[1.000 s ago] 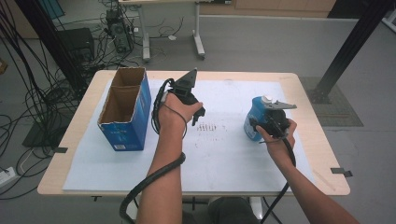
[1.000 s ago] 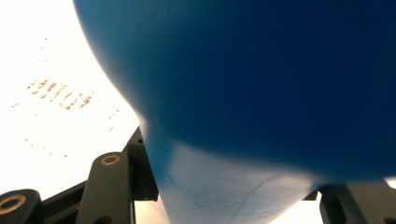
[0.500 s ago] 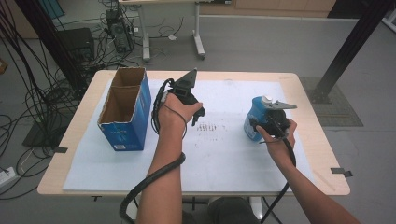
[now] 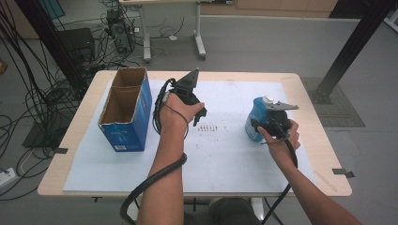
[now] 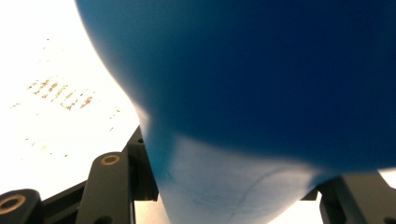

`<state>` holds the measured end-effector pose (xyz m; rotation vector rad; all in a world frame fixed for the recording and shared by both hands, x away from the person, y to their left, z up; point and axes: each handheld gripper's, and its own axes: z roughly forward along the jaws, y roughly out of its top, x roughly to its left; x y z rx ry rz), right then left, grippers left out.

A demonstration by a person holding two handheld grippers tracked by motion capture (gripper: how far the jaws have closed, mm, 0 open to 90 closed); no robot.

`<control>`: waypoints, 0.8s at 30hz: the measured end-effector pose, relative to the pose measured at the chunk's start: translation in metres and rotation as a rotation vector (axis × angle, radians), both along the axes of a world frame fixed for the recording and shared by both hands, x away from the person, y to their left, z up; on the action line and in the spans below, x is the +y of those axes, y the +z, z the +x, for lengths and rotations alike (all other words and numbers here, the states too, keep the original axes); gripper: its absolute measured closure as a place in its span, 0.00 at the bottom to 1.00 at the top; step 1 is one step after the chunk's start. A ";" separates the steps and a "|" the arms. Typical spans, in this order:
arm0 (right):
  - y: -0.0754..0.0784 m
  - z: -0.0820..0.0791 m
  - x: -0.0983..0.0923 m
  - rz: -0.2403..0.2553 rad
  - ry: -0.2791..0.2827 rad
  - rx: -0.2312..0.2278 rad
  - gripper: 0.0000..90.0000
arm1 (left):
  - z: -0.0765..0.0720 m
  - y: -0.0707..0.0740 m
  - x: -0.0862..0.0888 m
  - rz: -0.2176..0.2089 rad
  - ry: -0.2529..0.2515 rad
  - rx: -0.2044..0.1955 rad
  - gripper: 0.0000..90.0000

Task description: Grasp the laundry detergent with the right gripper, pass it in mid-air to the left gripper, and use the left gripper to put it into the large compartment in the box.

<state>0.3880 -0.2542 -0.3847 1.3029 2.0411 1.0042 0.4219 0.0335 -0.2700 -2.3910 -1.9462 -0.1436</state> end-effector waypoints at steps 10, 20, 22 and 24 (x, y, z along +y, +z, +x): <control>0.000 0.000 0.000 0.005 -0.001 -0.002 0.47 | 0.000 0.001 0.000 0.001 -0.001 -0.002 0.07; -0.001 0.000 -0.001 0.008 0.000 -0.004 0.47 | 0.000 0.000 0.001 0.002 -0.002 0.000 0.07; -0.001 0.000 -0.001 0.007 0.001 -0.003 0.47 | -0.001 0.000 0.001 0.003 -0.001 -0.002 0.07; -0.001 0.000 -0.001 0.007 0.000 -0.003 0.47 | -0.001 0.002 0.001 0.003 -0.001 -0.004 0.07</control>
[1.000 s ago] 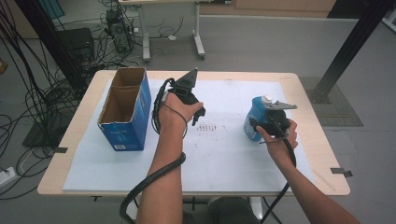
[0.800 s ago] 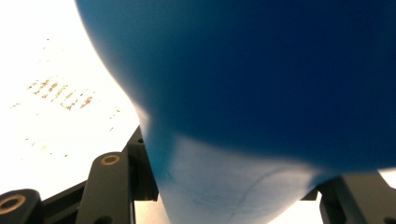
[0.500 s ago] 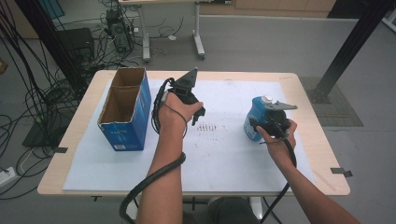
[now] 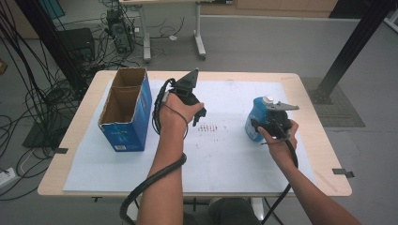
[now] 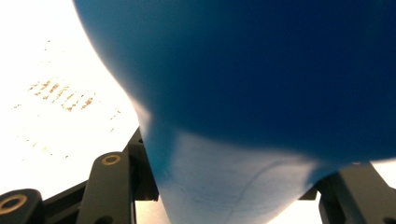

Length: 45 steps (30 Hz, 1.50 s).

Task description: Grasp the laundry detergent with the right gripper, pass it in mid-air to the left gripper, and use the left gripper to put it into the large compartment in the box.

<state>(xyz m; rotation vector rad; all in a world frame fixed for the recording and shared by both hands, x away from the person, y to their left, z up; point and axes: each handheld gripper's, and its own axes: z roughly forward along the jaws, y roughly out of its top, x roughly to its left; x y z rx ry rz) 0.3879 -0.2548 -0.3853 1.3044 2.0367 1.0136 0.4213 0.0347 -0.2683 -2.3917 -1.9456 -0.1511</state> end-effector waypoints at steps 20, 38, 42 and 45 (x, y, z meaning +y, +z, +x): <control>0.000 0.000 0.000 0.004 -0.002 0.002 0.47 | -0.001 0.001 -0.001 0.004 0.000 0.000 0.07; 0.000 0.000 0.000 0.008 -0.005 0.003 0.48 | -0.001 0.003 -0.002 0.001 -0.004 -0.005 0.07; 0.000 0.000 0.000 0.010 -0.005 0.004 0.48 | -0.001 0.002 -0.001 0.002 -0.003 -0.003 0.07; 0.000 0.000 -0.001 0.010 -0.005 0.001 0.48 | -0.001 0.003 -0.001 0.003 -0.005 -0.002 0.07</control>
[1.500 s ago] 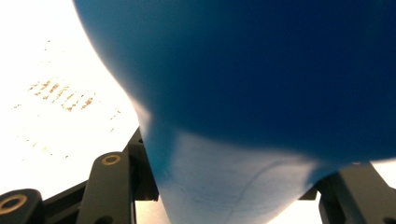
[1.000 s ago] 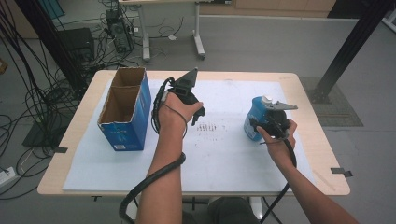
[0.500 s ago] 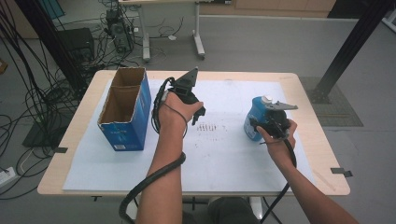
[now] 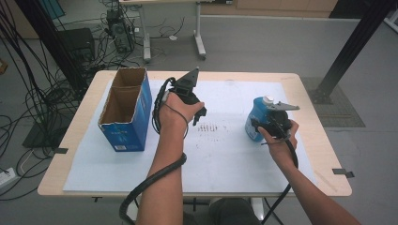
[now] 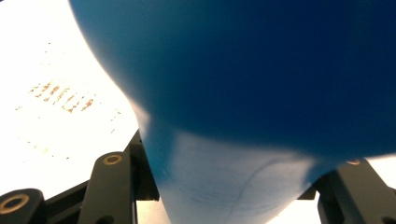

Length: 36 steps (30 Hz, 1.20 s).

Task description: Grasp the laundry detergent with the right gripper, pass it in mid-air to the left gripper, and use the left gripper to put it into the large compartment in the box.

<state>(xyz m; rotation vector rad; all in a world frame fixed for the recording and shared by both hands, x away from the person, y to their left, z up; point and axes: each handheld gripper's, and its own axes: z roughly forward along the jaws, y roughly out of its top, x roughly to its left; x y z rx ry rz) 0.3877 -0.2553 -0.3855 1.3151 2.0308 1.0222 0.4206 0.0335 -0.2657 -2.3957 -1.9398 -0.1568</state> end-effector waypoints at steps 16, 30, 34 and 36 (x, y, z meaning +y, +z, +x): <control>0.000 0.000 0.000 0.001 0.000 0.001 0.48 | 0.000 0.002 0.001 -0.001 0.005 -0.008 0.07; 0.001 0.001 0.000 -0.004 0.001 0.006 0.48 | 0.000 0.004 -0.002 -0.004 -0.010 -0.009 0.07; 0.001 0.001 0.000 -0.003 0.004 0.008 0.48 | 0.000 0.006 -0.002 -0.006 -0.013 -0.015 0.07; 0.002 0.002 -0.001 -0.002 0.009 0.014 0.48 | 0.000 0.007 -0.002 -0.013 -0.017 -0.022 0.07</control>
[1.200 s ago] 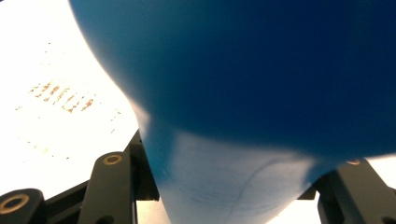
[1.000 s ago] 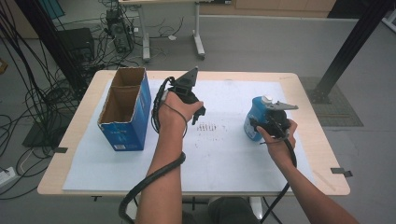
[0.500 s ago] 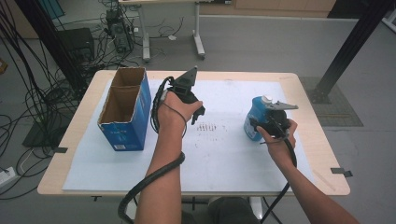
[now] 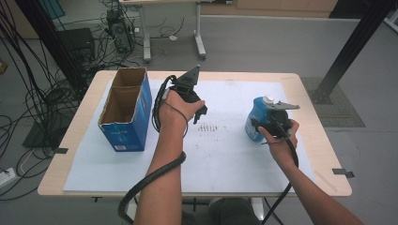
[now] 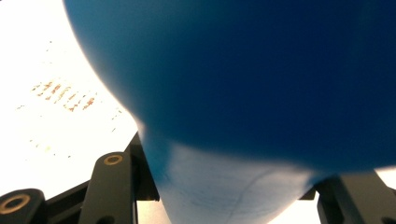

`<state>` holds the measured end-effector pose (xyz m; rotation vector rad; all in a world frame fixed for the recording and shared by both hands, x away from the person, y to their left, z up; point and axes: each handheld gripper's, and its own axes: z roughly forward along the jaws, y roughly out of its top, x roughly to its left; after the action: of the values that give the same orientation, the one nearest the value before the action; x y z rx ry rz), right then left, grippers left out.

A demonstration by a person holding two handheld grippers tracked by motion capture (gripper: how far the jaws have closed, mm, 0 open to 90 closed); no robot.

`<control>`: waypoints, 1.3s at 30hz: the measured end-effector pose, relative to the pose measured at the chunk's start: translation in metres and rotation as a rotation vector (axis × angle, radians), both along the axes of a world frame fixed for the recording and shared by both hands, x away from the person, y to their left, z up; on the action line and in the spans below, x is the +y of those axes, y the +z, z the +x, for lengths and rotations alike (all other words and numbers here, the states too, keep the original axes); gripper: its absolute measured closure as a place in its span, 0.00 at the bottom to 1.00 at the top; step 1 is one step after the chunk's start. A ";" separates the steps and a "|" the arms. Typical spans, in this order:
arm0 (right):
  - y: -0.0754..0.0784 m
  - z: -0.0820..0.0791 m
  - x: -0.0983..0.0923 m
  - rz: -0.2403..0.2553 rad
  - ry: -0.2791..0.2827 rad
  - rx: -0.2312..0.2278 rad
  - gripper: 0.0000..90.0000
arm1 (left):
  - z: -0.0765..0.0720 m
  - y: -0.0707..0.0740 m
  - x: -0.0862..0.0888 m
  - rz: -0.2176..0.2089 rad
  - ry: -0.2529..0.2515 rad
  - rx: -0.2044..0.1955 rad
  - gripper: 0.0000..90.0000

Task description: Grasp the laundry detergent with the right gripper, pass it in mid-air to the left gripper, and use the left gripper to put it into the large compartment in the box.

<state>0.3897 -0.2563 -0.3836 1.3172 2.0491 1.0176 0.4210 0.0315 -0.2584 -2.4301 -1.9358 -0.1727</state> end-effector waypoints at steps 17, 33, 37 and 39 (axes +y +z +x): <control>0.019 0.012 -0.008 0.021 0.034 0.045 0.49 | -0.002 0.026 0.002 -0.007 -0.075 -0.024 0.07; 0.062 0.047 -0.011 0.041 0.136 0.117 0.48 | -0.001 0.060 0.012 -0.040 -0.220 -0.034 0.07; 0.073 0.062 -0.010 0.040 0.167 0.140 0.48 | 0.004 0.069 0.017 -0.029 -0.258 -0.020 0.07; 0.075 0.066 -0.009 0.035 0.176 0.142 0.48 | 0.005 0.071 0.018 -0.034 -0.262 -0.024 0.07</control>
<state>0.4554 -0.2656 -0.3088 1.2764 2.2974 1.0666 0.4258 0.0494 -0.1873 -2.7075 -1.6342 -0.1771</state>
